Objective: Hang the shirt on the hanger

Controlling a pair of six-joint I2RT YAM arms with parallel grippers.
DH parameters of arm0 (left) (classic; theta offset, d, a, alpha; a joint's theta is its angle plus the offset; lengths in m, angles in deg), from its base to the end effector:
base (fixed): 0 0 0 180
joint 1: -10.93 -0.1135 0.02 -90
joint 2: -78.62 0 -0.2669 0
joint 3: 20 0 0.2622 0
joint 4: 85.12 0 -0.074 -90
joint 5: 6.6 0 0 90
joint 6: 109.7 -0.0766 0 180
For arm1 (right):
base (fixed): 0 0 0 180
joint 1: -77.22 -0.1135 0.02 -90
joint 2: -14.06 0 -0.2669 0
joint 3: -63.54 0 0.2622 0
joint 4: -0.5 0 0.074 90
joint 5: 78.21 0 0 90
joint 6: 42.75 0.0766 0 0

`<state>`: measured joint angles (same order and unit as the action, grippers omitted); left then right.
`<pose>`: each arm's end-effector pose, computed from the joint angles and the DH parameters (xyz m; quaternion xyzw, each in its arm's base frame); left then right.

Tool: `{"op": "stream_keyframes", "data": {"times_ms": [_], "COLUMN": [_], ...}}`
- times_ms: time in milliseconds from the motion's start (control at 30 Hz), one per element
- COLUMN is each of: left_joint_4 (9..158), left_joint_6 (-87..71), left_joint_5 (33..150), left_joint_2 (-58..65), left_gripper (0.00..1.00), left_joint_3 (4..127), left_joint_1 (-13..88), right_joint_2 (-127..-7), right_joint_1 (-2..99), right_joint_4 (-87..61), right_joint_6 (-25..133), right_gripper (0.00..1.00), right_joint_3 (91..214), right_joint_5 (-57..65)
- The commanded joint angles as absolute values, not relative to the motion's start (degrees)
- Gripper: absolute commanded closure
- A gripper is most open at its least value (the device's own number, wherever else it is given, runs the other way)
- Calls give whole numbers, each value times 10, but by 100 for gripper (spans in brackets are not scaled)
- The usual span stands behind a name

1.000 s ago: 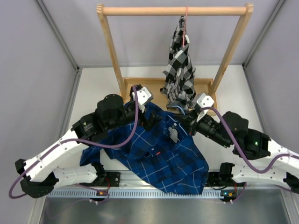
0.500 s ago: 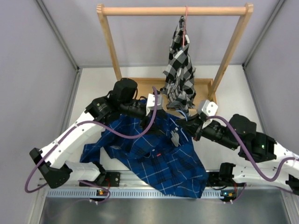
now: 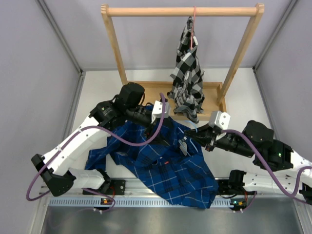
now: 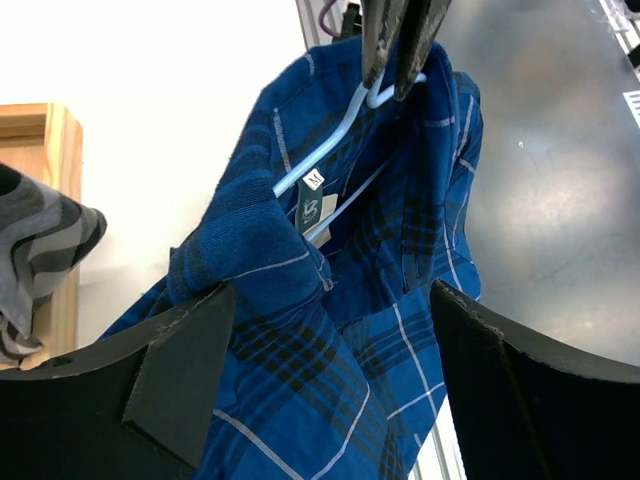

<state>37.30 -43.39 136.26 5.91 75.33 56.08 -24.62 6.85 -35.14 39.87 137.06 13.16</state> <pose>0.1551 -0.2425 0.4003 0.6186 0.5389 -0.4649 0.3330 0.0613 0.1665 0.4280 -0.4403 0.5596 0.3595 0.6031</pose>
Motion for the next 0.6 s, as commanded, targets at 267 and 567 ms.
{"op": "stream_keyframes", "data": {"times_ms": [267, 567], "left_joint_4": [447, 516], "left_joint_6": [-416, -426], "left_joint_5": [1254, 1409], "left_joint_2": [132, 100], "left_gripper": [16, 11], "left_joint_3": [768, 742], "left_joint_1": [559, 559], "right_joint_2": [-230, -240], "right_joint_1": [66, 65], "right_joint_4": [-352, -376], "right_joint_6": [407, 414], "right_gripper": [100, 100], "right_joint_3": [1377, 1417], "right_joint_5": [92, 34]}}
